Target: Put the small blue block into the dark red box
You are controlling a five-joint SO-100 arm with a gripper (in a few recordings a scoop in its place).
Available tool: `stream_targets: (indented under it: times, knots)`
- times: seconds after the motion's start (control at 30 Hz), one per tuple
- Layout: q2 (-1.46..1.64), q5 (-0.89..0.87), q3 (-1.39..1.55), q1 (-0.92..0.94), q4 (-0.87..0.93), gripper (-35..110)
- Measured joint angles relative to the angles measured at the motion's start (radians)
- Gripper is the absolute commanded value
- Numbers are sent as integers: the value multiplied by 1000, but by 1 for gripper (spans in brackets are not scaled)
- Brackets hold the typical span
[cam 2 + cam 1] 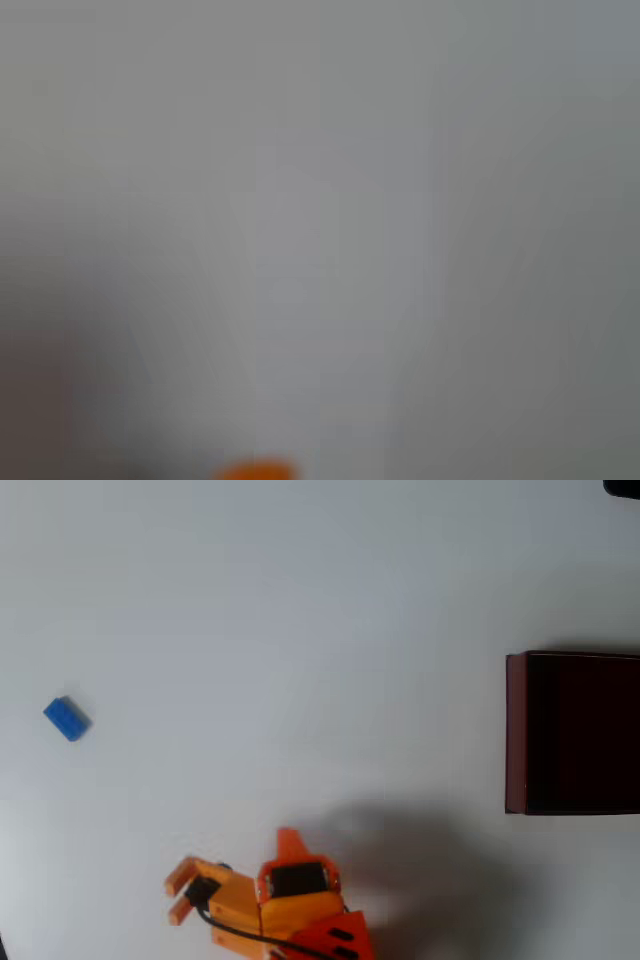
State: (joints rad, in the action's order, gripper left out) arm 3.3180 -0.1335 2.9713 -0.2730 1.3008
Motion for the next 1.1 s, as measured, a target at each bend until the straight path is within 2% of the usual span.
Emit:
stream_targets:
  times: [0.07,0.3,0.43,0.53,0.63,0.9,1.1]
  knots:
    - [-101,-69,-66,-31,-43,0]
    - [-721,-502,-468,-114,-55,1]
    - [-792,-724,-514,-210,-61,6]
    - [-865,-887,-538,-264,-75,16]
    - [-963,-1026,-577,-327,-101,17]
    - [-1289,-1220,-765,-451,-207,19]
    - [-1542,-1258,-962,-465,-242,19]
